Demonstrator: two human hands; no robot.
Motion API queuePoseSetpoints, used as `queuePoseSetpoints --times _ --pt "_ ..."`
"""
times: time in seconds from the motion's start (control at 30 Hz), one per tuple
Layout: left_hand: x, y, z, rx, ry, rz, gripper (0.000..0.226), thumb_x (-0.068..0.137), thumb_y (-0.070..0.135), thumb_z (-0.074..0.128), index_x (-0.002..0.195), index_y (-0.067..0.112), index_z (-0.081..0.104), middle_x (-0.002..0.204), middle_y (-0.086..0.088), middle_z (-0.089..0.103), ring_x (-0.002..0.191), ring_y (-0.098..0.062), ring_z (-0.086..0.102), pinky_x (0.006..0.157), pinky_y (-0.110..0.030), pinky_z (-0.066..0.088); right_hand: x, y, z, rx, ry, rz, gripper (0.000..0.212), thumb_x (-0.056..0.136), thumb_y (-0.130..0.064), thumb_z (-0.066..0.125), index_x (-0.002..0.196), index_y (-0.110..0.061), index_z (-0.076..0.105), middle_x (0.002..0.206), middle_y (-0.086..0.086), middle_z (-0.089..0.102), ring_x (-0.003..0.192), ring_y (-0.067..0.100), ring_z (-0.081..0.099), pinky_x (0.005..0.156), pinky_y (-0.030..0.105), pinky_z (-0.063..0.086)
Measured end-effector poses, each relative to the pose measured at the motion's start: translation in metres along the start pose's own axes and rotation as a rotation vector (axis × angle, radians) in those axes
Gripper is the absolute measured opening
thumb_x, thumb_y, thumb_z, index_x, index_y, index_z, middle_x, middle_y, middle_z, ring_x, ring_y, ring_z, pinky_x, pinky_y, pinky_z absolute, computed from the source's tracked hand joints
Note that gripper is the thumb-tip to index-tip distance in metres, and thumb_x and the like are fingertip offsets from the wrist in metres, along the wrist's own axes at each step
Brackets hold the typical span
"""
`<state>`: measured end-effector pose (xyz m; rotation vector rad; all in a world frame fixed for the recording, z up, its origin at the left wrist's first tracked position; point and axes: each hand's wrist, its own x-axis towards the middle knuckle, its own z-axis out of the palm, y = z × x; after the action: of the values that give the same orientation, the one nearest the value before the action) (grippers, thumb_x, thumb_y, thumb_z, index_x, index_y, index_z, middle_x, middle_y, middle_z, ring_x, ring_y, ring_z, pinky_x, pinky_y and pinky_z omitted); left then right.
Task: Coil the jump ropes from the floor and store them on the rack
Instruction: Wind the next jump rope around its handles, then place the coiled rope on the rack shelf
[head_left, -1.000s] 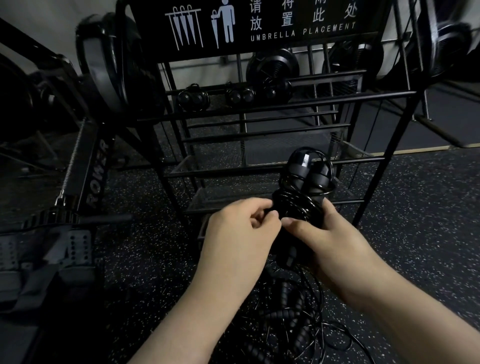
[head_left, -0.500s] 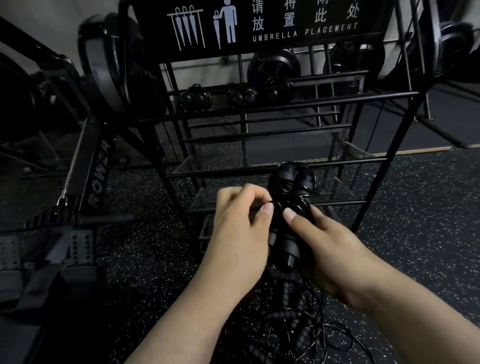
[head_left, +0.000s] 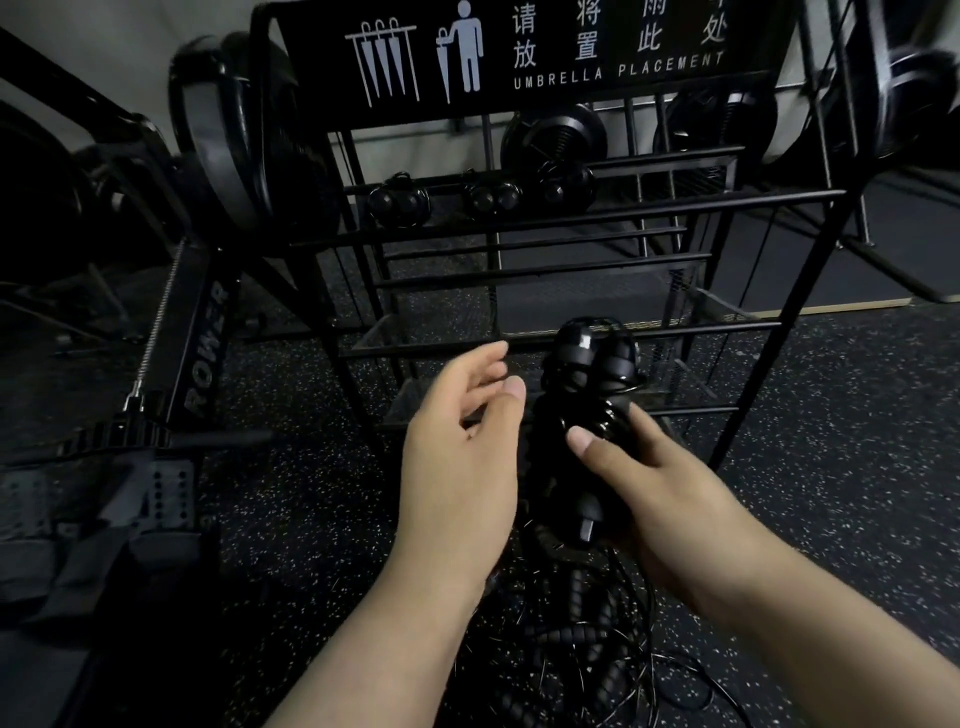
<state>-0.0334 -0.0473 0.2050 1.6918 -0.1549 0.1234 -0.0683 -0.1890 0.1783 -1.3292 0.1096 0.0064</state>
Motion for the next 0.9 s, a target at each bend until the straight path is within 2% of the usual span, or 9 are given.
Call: queuePoseSetpoints --times 0.1,0.17,0.23,0.3,0.37,0.5,0.7,0.83,0.9 --pt "-0.001 -0.011 0.005 -0.097 -0.145 -0.225 0.055 0.091 0.057 0.063 0.142 0.039 0.053 0.124 0.025 0.063 0.111 0.02 0.055 0.101 -0.014 0.042 0.001 -0.005 -0.005 -0.296 0.025 -0.091 0.027 0.094 -0.041 0.066 0.114 -0.052 0.051 0.098 -0.041 0.068 0.094 -0.017 0.065 0.088 0.013 0.052" --pt "-0.004 -0.017 0.01 -0.233 -0.245 -0.348 0.072 0.078 0.07 0.069 0.141 0.038 0.054 0.134 0.019 0.064 0.116 0.012 0.059 0.101 -0.019 0.046 -0.002 -0.005 -0.003 -0.535 -0.066 -0.09 0.059 0.094 -0.045 0.064 0.139 -0.057 0.028 0.1 -0.056 0.055 0.098 -0.035 0.049 0.088 -0.001 0.041" --pt "-0.006 -0.015 0.012 -0.28 -0.287 -0.357 0.055 0.078 0.06 0.072 0.128 0.038 0.063 0.122 0.019 0.071 0.108 0.009 0.065 0.089 -0.019 0.05 -0.004 -0.002 -0.003 -0.695 -0.168 -0.063 0.088 0.095 -0.047 0.062 0.152 -0.059 -0.004 0.111 -0.06 0.036 0.101 -0.044 0.033 0.084 -0.01 0.029" --pt "-0.002 -0.01 0.013 -0.325 -0.227 -0.38 0.035 0.087 0.044 0.072 0.12 0.032 0.069 0.113 0.01 0.076 0.105 -0.004 0.071 0.086 -0.027 0.054 -0.006 -0.003 -0.004 -0.754 -0.198 -0.049 0.097 0.095 -0.048 0.063 0.147 -0.065 -0.016 0.111 -0.062 0.032 0.103 -0.045 0.031 0.084 -0.011 0.028" --pt "0.004 -0.009 0.013 -0.444 -0.14 -0.455 0.031 0.092 0.038 0.07 0.116 0.02 0.073 0.11 -0.004 0.078 0.103 -0.02 0.074 0.09 -0.038 0.059 -0.006 -0.004 -0.003 -0.729 -0.143 -0.083 0.092 0.091 -0.047 0.069 0.147 -0.066 -0.001 0.11 -0.063 0.041 0.105 -0.041 0.035 0.089 -0.009 0.031" --pt "0.009 -0.009 0.015 -0.607 -0.106 -0.538 0.05 0.093 0.048 0.063 0.119 0.006 0.072 0.113 -0.016 0.075 0.107 -0.032 0.073 0.101 -0.048 0.055 -0.004 -0.005 -0.007 -0.634 0.006 -0.134 0.083 0.081 -0.048 0.079 0.149 -0.054 0.033 0.125 -0.036 0.06 0.114 -0.026 0.049 0.092 -0.004 0.036" --pt "0.017 -0.013 0.02 -0.586 -0.256 -0.527 0.06 0.095 0.058 0.054 0.125 0.009 0.07 0.122 -0.016 0.073 0.116 -0.031 0.069 0.11 -0.048 0.048 -0.01 -0.013 -0.012 -0.635 0.099 -0.17 0.079 0.082 -0.039 0.081 0.147 -0.052 0.039 0.116 -0.045 0.06 0.11 -0.028 0.05 0.088 -0.005 0.037" --pt "0.028 -0.013 0.024 -0.538 -0.29 -0.416 0.059 0.095 0.059 0.056 0.129 0.012 0.069 0.127 -0.011 0.071 0.124 -0.027 0.065 0.115 -0.05 0.04 -0.01 -0.024 -0.021 -0.609 0.183 -0.201 0.071 0.085 -0.037 0.079 0.145 -0.05 0.043 0.114 -0.033 0.066 0.082 -0.02 0.061 0.067 0.004 0.045" --pt "0.036 -0.01 0.026 -0.547 -0.306 -0.388 0.051 0.097 0.051 0.059 0.129 0.012 0.068 0.128 -0.01 0.071 0.125 -0.027 0.064 0.116 -0.051 0.039 -0.007 -0.031 -0.023 -0.604 0.208 -0.225 0.067 0.086 -0.035 0.078 0.144 -0.047 0.046 0.107 -0.036 0.068 0.089 -0.015 0.065 0.071 0.007 0.048"
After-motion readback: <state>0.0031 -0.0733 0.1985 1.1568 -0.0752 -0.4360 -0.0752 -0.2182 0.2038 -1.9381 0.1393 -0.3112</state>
